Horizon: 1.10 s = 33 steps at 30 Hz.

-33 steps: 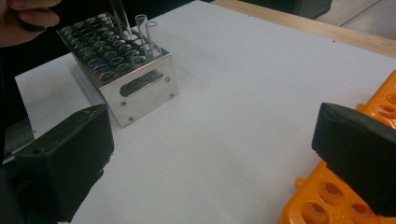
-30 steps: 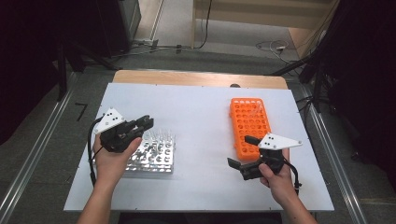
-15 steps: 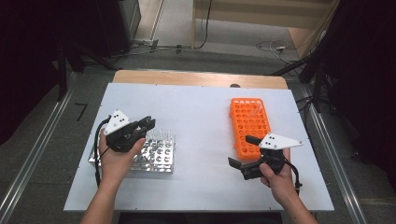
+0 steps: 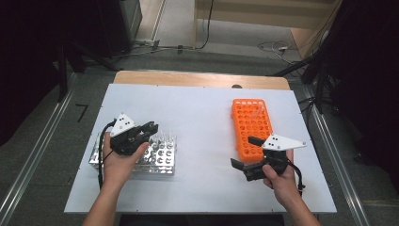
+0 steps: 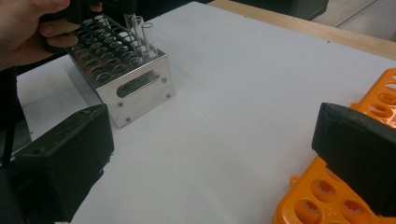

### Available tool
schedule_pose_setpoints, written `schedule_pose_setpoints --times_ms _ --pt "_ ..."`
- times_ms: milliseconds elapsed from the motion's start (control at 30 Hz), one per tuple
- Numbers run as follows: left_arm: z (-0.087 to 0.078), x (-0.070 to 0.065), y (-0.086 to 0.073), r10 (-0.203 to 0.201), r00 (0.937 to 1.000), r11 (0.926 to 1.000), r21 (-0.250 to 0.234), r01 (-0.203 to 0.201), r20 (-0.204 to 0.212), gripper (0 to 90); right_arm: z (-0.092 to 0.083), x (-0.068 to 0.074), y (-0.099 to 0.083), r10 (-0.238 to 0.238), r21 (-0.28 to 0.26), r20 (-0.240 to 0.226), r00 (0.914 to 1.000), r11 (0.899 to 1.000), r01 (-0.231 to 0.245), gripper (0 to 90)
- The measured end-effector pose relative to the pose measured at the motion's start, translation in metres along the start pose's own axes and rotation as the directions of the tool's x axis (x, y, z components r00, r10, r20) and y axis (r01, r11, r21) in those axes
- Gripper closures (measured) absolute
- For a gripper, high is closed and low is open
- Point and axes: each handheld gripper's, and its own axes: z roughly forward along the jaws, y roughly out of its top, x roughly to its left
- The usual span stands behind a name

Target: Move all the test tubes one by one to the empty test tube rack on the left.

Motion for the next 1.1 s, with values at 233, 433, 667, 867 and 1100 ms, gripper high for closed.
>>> schedule_pose_setpoints --times_ms 233,433,667,867,1100 --pt "0.002 0.000 -0.002 -0.009 1.0000 0.9995 0.030 0.009 0.000 75.5 0.000 -0.001 0.000 -0.003 0.001 0.002 1.0000 1.000 0.003 0.0" --pt "0.006 -0.002 -0.002 0.000 1.0000 0.9961 0.088 0.000 -0.003 75.1 -0.001 -0.002 0.000 0.003 -0.003 0.003 1.0000 1.000 -0.003 0.0" --pt "0.006 0.001 -0.002 -0.037 0.9992 0.9945 0.098 0.035 0.016 73.3 -0.002 -0.004 -0.001 0.006 -0.003 0.011 0.9999 1.000 -0.006 0.0" --pt "-0.002 0.003 -0.002 -0.082 0.9958 0.9946 0.066 0.079 0.040 66.3 -0.004 -0.007 -0.001 0.011 -0.007 0.018 0.9998 1.000 -0.011 0.0" --pt "-0.011 0.002 -0.003 -0.101 0.9936 0.9943 0.041 0.099 0.050 42.8 -0.005 -0.014 -0.001 0.024 -0.010 0.041 0.9989 1.000 -0.023 0.0"
